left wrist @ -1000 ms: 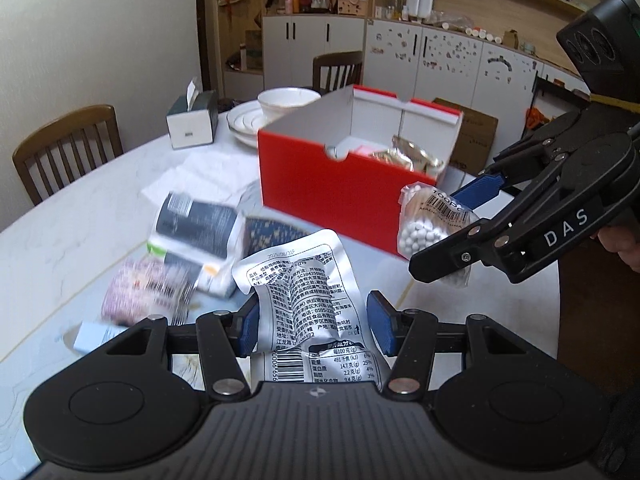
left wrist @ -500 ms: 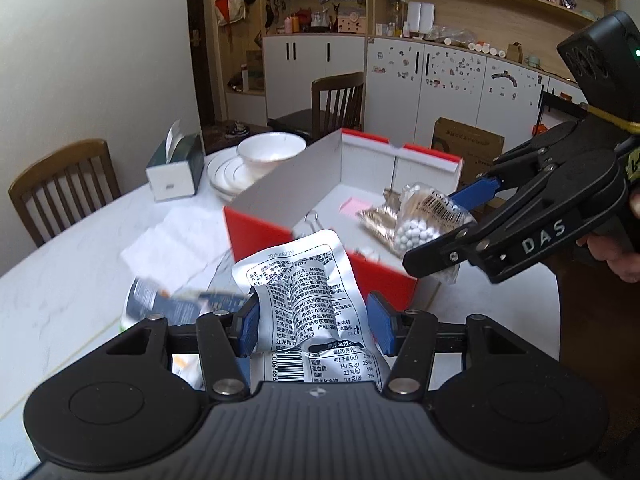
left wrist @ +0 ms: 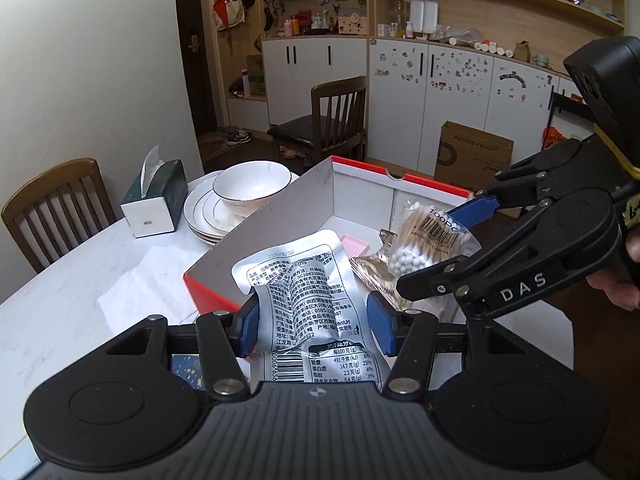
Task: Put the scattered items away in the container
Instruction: 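Carry the swab pack and foil packet with both grippers over the red box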
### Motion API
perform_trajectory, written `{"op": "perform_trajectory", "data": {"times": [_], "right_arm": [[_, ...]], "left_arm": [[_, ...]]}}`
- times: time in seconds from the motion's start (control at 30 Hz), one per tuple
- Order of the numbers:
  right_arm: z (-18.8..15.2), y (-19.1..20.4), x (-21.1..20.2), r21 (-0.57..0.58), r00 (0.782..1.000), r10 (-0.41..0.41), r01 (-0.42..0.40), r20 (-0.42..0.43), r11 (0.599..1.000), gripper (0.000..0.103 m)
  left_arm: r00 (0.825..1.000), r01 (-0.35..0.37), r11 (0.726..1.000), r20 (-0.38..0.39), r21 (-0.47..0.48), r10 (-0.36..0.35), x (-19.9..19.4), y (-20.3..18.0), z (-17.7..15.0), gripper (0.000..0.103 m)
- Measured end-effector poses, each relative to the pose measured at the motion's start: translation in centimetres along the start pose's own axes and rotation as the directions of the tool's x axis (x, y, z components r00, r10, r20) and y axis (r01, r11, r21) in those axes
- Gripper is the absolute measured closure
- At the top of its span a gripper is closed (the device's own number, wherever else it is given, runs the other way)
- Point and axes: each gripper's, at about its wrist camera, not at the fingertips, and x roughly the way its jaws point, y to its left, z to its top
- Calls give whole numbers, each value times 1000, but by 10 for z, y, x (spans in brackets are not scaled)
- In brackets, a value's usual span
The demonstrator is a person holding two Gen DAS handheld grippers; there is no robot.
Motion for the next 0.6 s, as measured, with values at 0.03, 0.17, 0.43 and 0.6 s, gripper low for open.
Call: {"op": "perform_trajectory", "data": {"times": [0.03,0.17,0.43,0.6], "right_arm": [[1,-4,2,-4,1000,-3,3,-1,1000,33],[5,-17,14,-19,1000,-10,10,-8,1000,33],[14,-37,36,-36,999,-22,21,-28,999,33],[21,-47,53,-62,999,-34,32,-42,998,33]], "left_arm": [[1000,-2,1000,-4,-4,2,5,0,3,49],[1000,-17,1000,-24,-7,17,24,1,13,49],[997,-35,999,-74,-2,35,63,5,30,49],[992,-52,998,-111,25,54,87,6,33,49]]}}
